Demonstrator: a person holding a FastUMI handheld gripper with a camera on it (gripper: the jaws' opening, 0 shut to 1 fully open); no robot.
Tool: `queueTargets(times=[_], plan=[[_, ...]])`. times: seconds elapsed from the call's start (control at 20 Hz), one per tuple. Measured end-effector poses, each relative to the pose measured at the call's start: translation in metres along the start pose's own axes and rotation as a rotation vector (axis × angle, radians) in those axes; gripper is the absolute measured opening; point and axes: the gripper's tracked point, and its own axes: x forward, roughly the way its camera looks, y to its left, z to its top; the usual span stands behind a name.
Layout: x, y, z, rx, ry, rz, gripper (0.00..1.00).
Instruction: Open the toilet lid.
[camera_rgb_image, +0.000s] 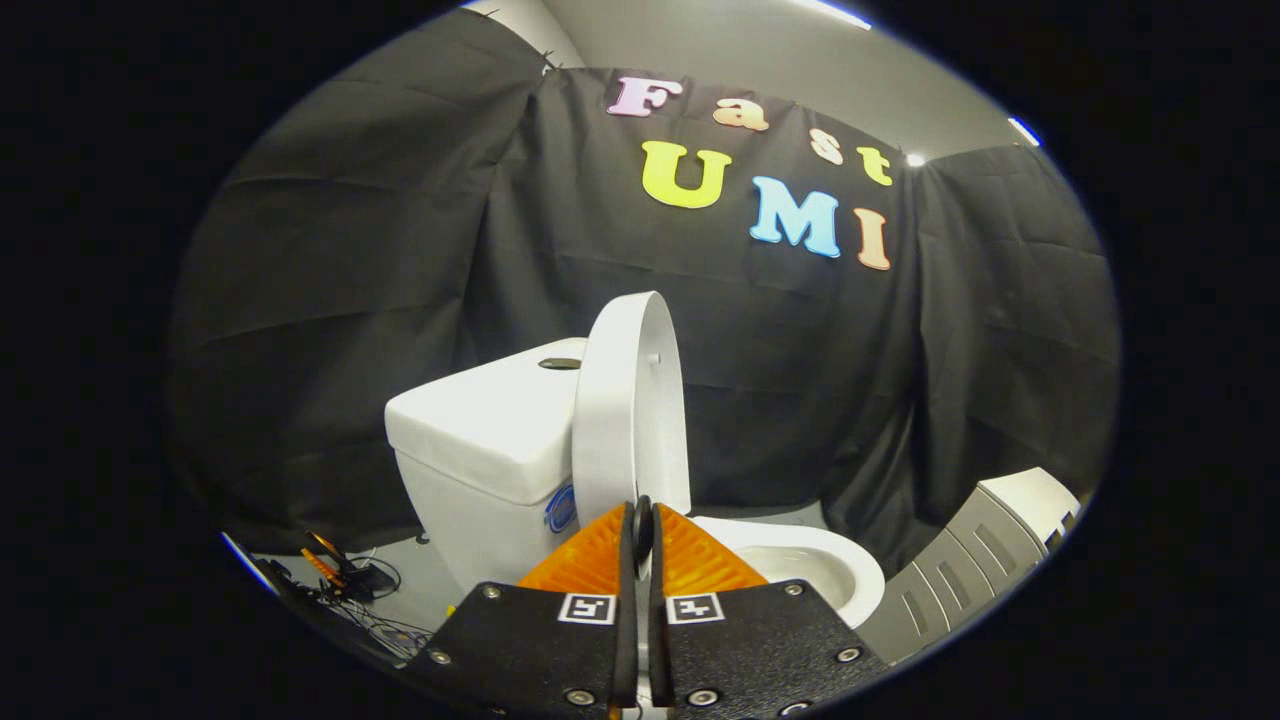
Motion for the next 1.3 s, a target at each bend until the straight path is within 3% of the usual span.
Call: queueTargets(times=[0.15,0.25,0.4,0.65,0.9,1.3], plan=[[-0.007,0.008,-0.004,0.011,0.028,0.063,0.17],[-0.014,0.013,-0.006,0.043,0.028,0.105,0.36],[-0.025,0.022,0.006,0.069,-0.011,0.179,0.91],[-0.044,0.010,0.038,0.173,-0.095,0.258,0.95],[-0.053,-0.053,0.075,0.279,-0.179,0.253,0.95],[-0.056,-0.163,0.079,0.231,-0.287,0.225,0.94]])
